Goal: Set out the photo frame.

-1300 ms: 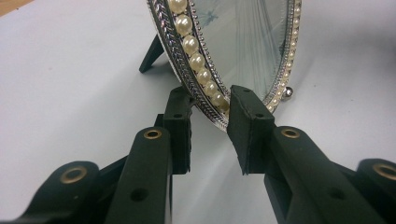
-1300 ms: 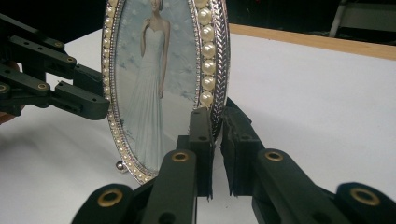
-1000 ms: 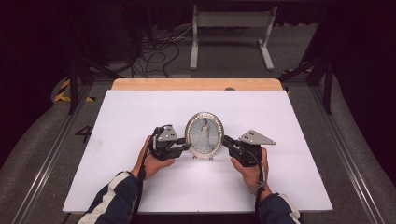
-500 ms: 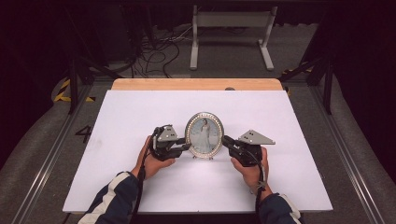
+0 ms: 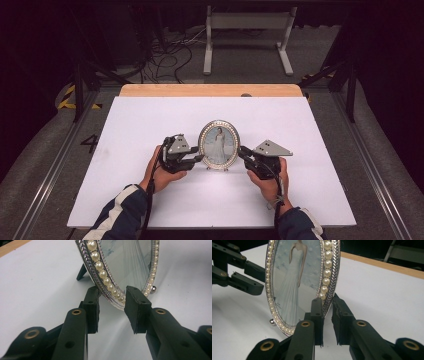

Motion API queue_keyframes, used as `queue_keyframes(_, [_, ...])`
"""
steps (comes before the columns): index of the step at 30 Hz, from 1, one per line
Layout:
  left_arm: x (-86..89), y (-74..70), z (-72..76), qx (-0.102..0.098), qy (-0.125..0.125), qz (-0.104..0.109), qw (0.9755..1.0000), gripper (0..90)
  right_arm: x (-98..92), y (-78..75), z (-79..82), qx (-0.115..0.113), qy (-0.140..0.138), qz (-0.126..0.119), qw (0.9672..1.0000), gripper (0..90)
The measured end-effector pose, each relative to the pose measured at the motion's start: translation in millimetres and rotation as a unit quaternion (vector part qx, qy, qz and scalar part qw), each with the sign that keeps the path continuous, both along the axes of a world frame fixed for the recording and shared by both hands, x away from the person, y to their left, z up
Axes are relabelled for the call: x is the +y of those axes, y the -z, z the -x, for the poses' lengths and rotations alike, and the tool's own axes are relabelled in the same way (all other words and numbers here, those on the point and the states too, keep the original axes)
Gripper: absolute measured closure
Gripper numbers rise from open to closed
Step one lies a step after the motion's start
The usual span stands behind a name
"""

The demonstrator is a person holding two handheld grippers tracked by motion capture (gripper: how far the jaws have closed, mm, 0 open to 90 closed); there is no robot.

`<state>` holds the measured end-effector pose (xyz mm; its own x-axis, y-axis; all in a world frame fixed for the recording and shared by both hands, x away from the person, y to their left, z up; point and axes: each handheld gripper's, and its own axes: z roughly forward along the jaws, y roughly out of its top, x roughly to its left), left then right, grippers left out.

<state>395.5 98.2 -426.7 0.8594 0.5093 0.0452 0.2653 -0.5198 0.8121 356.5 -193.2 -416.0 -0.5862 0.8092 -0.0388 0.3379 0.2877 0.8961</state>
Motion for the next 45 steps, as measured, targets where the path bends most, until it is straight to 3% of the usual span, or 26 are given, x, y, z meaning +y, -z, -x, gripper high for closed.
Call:
queue_keyframes(15, [15.1, -2.1, 10.3, -0.018, -0.012, -0.007, 0.9997, 59.3, 2.1, -1.3, 8.5, -0.009, -0.033, 0.066, 0.9972, 69.7])
queue_keyframes(20, [20.9, -1.6, 13.9, -0.027, 0.0, -0.009, 0.9996, 56.8, -2.6, 1.5, 11.4, -0.007, -0.033, 0.078, 0.9964, 62.9])
queue_keyframes(28, [27.5, -0.3, 20.2, -0.042, 0.001, -0.018, 0.999, 53.1, -12.4, 2.2, 14.5, -0.007, -0.027, 0.075, 0.9968, 53.8])
queue_keyframes(39, [33.2, 3.2, 32.1, -0.055, -0.004, -0.032, 0.998, 39.3, -25.3, 0.5, 21.4, -0.012, -0.019, 0.086, 0.996, 43.9])
queue_keyframes(45, [37.3, 7.2, 38.7, -0.061, -0.001, -0.052, 0.9968, 34.2, -32.9, 5.1, 25.4, -0.004, -0.016, 0.087, 0.9961, 38.9])
